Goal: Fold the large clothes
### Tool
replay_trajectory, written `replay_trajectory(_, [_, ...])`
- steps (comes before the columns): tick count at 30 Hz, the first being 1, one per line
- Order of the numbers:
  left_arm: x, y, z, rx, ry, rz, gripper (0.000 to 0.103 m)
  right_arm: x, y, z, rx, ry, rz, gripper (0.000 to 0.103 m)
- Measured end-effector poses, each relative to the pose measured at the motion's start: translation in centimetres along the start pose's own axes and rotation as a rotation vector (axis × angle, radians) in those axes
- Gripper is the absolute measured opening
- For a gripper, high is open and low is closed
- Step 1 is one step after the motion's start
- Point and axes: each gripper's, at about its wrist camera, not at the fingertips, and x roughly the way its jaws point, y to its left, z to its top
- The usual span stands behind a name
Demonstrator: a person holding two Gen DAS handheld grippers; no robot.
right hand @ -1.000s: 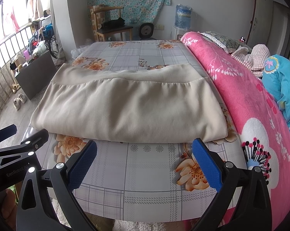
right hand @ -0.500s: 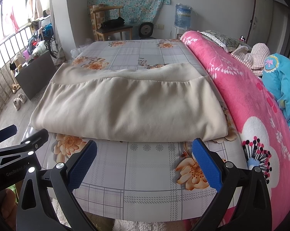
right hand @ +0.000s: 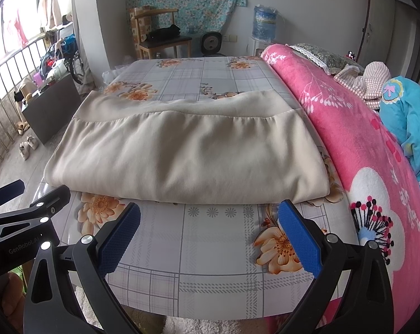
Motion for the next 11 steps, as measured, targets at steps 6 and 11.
replay_trajectory(6, [0.03, -0.07, 0.03, 0.0, 0.0, -0.001, 0.094, 0.04, -0.01, -0.19, 0.005, 0.002, -0.002, 0.097])
replay_trajectory(11, [0.05, -0.15, 0.05, -0.002, 0.002, -0.001, 0.094, 0.04, -0.1, -0.37, 0.011, 0.005, -0.005, 0.097])
